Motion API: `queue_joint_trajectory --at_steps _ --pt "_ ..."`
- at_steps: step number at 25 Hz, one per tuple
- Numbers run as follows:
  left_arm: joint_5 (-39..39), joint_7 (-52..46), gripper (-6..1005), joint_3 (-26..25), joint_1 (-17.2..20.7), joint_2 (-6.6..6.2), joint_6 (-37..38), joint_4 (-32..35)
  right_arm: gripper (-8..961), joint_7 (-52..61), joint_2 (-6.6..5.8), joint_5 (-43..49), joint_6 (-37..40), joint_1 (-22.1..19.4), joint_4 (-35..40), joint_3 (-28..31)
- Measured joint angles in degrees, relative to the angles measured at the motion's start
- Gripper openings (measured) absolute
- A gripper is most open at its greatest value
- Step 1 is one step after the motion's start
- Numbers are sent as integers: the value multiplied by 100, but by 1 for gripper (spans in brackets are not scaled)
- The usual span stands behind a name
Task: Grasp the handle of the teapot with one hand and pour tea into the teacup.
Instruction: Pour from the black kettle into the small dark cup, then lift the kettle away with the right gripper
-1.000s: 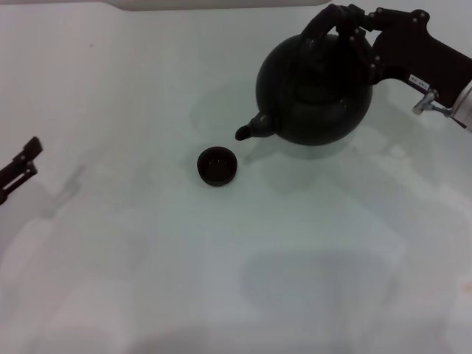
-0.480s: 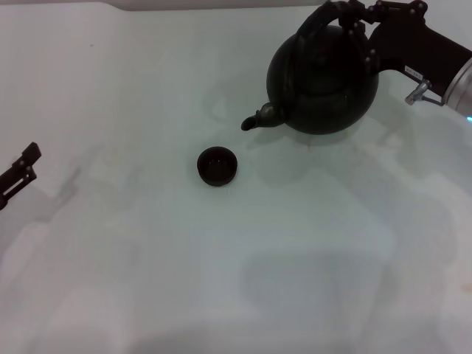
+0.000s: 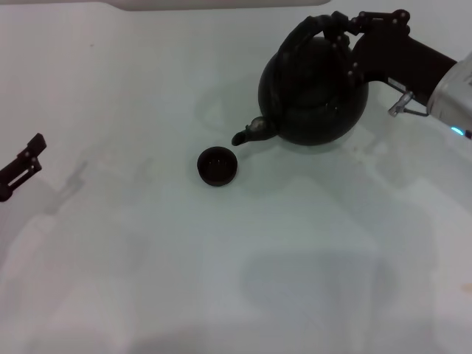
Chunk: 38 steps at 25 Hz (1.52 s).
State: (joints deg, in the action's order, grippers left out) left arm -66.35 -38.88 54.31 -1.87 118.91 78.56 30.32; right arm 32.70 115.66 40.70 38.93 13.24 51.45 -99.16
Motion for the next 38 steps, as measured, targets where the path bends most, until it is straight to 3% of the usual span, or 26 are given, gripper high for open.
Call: queue_joint_trajectory --at_steps 13,38 --pt "0 89 862 0 -33 0 -38 -19 124 -366 45 -2 -687 -481 851 -418" --pt "-1 100 862 -16 -75 -8 -72 -17 115 -669 40 41 -1837 -660 1615 -975"
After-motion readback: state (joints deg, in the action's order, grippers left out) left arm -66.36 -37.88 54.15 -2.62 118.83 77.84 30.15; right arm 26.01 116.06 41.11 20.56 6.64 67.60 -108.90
